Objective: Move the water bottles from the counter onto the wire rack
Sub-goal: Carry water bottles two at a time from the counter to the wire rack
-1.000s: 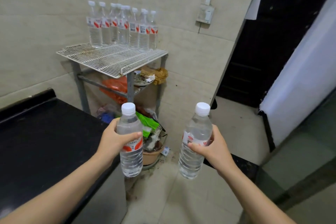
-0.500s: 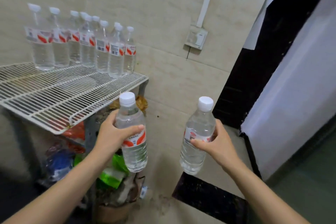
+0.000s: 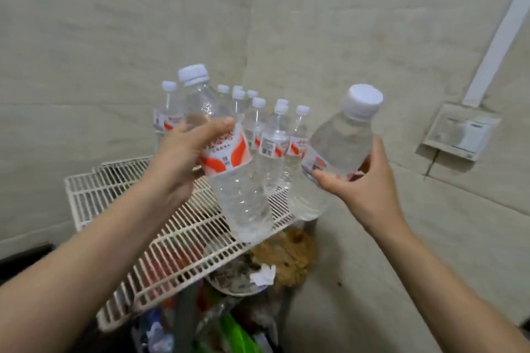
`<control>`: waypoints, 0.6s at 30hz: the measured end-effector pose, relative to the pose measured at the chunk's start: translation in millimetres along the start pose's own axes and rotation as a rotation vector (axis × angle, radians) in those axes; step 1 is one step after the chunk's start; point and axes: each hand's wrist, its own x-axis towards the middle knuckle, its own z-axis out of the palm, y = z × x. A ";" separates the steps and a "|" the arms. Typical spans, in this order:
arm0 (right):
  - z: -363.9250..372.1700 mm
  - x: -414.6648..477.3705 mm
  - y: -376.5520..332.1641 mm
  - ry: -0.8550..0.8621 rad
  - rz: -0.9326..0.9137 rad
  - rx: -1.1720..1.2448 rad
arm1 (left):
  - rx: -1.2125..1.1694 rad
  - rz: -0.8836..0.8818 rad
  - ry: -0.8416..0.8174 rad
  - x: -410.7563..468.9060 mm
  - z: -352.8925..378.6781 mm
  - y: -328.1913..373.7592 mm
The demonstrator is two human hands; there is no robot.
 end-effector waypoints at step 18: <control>240.5 196.0 87.6 -0.313 0.090 0.058 | 0.232 0.065 0.709 148.7 -70.0 -44.1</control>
